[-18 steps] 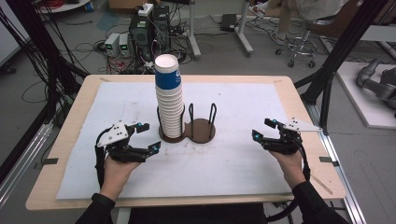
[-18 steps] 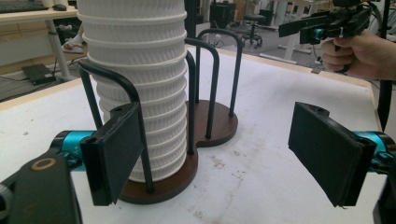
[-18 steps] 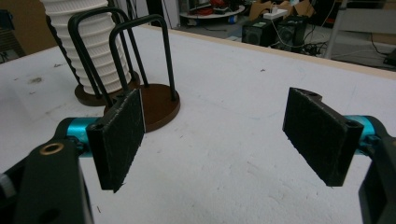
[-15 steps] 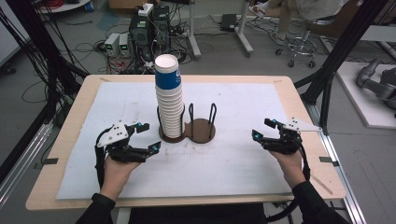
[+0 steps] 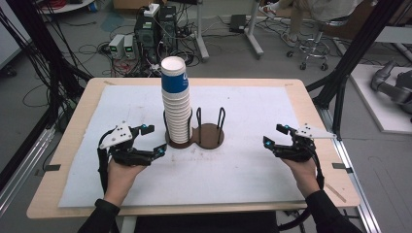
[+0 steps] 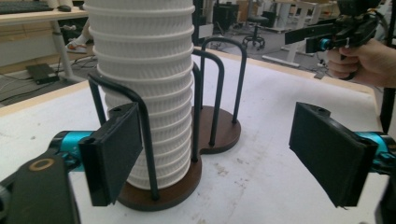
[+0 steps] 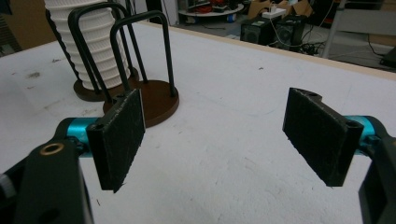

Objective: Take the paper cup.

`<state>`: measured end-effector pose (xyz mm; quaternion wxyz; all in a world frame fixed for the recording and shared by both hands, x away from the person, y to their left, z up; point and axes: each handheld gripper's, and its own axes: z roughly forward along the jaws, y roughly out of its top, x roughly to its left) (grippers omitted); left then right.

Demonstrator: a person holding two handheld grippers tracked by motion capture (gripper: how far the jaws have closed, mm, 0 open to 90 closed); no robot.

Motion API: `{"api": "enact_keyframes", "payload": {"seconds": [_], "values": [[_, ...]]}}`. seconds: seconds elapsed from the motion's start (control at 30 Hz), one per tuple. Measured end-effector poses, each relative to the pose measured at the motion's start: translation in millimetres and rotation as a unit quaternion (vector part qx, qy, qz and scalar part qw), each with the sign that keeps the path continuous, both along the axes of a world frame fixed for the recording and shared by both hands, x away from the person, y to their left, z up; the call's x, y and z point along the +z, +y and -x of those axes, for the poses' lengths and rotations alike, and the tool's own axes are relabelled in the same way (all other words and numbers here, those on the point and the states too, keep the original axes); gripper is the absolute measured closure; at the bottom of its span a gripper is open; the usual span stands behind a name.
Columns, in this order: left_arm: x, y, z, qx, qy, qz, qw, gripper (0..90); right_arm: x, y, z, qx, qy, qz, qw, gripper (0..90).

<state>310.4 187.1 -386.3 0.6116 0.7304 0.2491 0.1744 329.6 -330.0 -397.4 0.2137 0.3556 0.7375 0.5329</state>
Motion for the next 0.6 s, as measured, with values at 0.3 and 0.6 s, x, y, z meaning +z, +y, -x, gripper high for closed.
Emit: {"api": "enact_keyframes", "payload": {"seconds": [0.3, 0.6], "values": [[13.2, 1.4, -11.6, 0.023, 0.007, -0.001, 0.9997, 14.6, 0.1, -0.4, 1.9, -0.006, 0.000, 0.004, 1.0000, 21.5], [28.3, 3.6, -24.7, 0.033, 0.000, 0.034, 0.9989, 9.6, -0.1, -0.2, 1.4, -0.005, 0.001, 0.003, 1.0000, 21.5]]}}
